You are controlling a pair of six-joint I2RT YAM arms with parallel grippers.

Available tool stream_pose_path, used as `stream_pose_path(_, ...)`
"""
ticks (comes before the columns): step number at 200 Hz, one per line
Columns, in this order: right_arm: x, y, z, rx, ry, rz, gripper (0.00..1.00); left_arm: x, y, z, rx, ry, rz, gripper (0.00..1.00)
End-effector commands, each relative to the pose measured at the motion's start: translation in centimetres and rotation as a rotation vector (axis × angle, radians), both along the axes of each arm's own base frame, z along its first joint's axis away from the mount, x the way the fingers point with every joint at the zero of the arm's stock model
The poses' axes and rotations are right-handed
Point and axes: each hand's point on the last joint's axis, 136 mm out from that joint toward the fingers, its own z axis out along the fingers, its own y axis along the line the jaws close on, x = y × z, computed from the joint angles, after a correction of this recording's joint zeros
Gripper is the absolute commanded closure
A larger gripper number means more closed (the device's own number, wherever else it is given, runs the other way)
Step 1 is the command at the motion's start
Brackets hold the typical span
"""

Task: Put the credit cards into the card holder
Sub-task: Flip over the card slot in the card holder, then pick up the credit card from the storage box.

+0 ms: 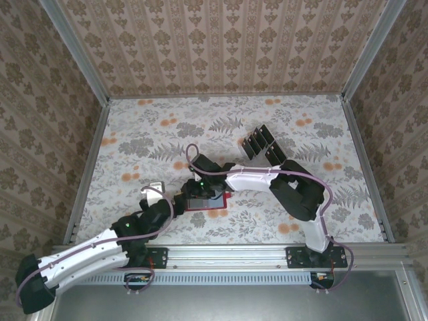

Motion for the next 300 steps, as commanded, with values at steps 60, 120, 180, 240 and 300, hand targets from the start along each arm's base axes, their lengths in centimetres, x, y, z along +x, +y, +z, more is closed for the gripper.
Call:
stream_pose_path(60,1.4,0.2,4.2,-0.003,-0.062,0.033,0.52,-0.1,0.4,-0.6,0.017,0.023,0.003,0.00)
stream_pose_path(120,8.2,-11.5,11.2,-0.154,-0.271,-0.123,0.52,0.4,-0.9,0.0,0.038,0.036,-0.038,0.00)
stream_pose_path(180,14.2,-22.4,10.9,-0.651,-0.410,-0.148,0.54,1.3,-2.2,-0.2,0.101,0.128,-0.059,0.00)
stream_pose_path(240,17.9,-24.5,7.8,-0.949,-0.425,-0.061,0.61,1.6,-2.6,-0.9,0.116,0.186,-0.058,0.00)
stream_pose_path(300,18.9,-25.1,4.2,-0.998,-0.374,-0.030,0.64,1.6,-2.4,-1.5,0.124,0.207,-0.054,0.00)
